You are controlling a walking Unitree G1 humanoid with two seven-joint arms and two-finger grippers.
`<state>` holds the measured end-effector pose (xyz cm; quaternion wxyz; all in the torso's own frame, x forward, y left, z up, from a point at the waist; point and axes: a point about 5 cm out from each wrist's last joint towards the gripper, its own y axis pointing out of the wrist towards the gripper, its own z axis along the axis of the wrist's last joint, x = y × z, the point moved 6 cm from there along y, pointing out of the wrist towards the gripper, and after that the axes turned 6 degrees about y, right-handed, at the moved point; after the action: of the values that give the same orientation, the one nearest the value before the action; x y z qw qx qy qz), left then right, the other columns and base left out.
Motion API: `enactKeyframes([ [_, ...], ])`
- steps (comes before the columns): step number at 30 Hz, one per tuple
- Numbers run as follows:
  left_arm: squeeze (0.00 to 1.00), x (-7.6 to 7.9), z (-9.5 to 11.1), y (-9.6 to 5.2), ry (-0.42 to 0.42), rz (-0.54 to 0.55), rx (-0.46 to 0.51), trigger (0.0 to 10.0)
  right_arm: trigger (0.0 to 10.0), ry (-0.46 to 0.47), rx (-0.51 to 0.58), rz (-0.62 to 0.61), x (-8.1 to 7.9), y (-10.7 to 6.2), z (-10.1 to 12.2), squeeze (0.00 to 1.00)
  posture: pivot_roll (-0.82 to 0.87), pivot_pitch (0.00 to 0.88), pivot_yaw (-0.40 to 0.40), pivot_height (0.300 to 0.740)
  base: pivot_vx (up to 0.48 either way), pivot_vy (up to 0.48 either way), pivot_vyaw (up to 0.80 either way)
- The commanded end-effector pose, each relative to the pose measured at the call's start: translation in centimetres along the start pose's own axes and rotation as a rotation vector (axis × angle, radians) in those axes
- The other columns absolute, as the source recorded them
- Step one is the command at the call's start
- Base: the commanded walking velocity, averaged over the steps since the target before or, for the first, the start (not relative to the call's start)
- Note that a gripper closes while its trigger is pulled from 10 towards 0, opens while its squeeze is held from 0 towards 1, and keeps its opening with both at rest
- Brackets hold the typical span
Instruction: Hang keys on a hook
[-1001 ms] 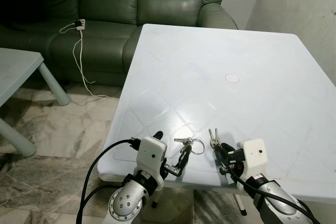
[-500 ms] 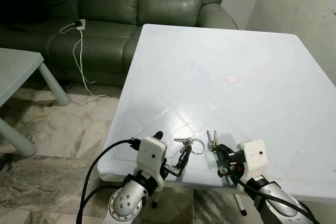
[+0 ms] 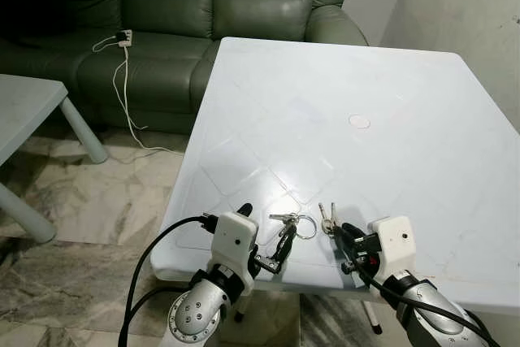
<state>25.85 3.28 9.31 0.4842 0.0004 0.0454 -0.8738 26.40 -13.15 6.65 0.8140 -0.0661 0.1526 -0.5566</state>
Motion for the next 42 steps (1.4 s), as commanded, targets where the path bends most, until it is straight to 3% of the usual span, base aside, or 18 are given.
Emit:
enactKeyframes([
  [1,0.0,0.26,0.21,-0.07,-0.001,-0.001,0.004,10.0,10.0,-0.003,-0.008,0.012,-0.05,-0.2,0.0,0.0,-0.01,0.064,-0.089,0.74,0.0,0.0,0.0],
  [8,0.0,0.24,0.21,-0.07,-0.001,0.001,0.003,10.0,10.0,0.006,-0.012,0.028,-0.16,-0.33,-0.11,0.0,-0.01,0.065,-0.088,0.74,0.0,0.0,0.0],
  [9,0.0,0.24,0.24,-0.07,-0.001,0.0,0.003,10.0,10.0,0.022,-0.004,0.036,-0.24,-0.37,0.04,0.67,-0.01,0.071,-0.089,0.74,0.0,0.0,0.0],
  [10,0.0,0.25,0.26,-0.06,-0.001,0.0,0.003,10.0,10.0,0.032,0.004,0.044,-0.32,-0.41,0.19,1.0,-0.01,0.071,-0.089,0.74,0.0,0.0,0.0],
  [20,0.0,0.18,0.3,0.01,-0.003,0.003,0.005,10.0,10.0,0.011,-0.005,0.038,-0.24,-0.42,0.17,1.0,-0.01,0.077,-0.089,0.74,0.0,0.0,0.0],
  [21,0.0,0.19,0.3,0.02,-0.003,0.003,0.005,10.0,10.0,0.008,-0.008,0.04,-0.25,-0.41,0.13,0.75,-0.01,0.076,-0.089,0.74,0.0,0.0,0.0],
  [22,0.0,0.2,0.31,0.03,-0.003,0.003,0.005,10.0,10.0,0.008,-0.009,0.041,-0.25,-0.41,0.12,0.75,-0.01,0.076,-0.089,0.74,0.0,0.0,0.0],
  [23,0.0,0.2,0.31,0.03,-0.003,0.003,0.005,10.0,10.0,0.01,-0.009,0.042,-0.27,-0.41,0.12,0.0,-0.01,0.076,-0.089,0.74,0.0,0.0,0.0],
  [35,0.0,0.18,0.29,0.04,-0.003,0.002,0.005,10.0,10.0,0.02,-0.013,0.032,-0.32,-0.4,-0.06,0.0,-0.01,0.07,-0.091,0.74,0.0,0.0,0.0],
  [37,0.0,0.2,0.29,0.03,-0.002,0.002,0.005,10.0,6.2,0.02,-0.008,0.029,-0.3,-0.42,0.01,0.0,-0.01,0.069,-0.091,0.74,0.0,0.0,0.0],
  [38,0.0,0.2,0.29,0.03,-0.002,0.002,0.005,10.0,6.2,0.02,-0.008,0.029,-0.3,-0.42,0.01,0.0,-0.01,0.069,-0.091,0.74,0.0,0.0,0.0],
  [39,0.0,0.21,0.29,0.03,-0.002,0.002,0.005,10.0,3.8,0.026,-0.007,0.027,-0.29,-0.43,0.01,0.0,-0.01,0.069,-0.091,0.74,0.0,0.0,0.0],
  [40,0.0,0.21,0.3,0.03,-0.002,0.002,0.006,10.0,0.0,0.028,-0.004,0.028,-0.31,-0.44,0.05,0.0,-0.01,0.069,-0.091,0.74,0.0,0.0,0.0],
  [42,0.0,0.21,0.31,0.03,-0.001,0.002,0.006,10.0,0.0,0.029,-0.005,0.029,-0.34,-0.46,0.07,0.0,-0.01,0.069,-0.091,0.74,0.0,0.0,0.0],
])
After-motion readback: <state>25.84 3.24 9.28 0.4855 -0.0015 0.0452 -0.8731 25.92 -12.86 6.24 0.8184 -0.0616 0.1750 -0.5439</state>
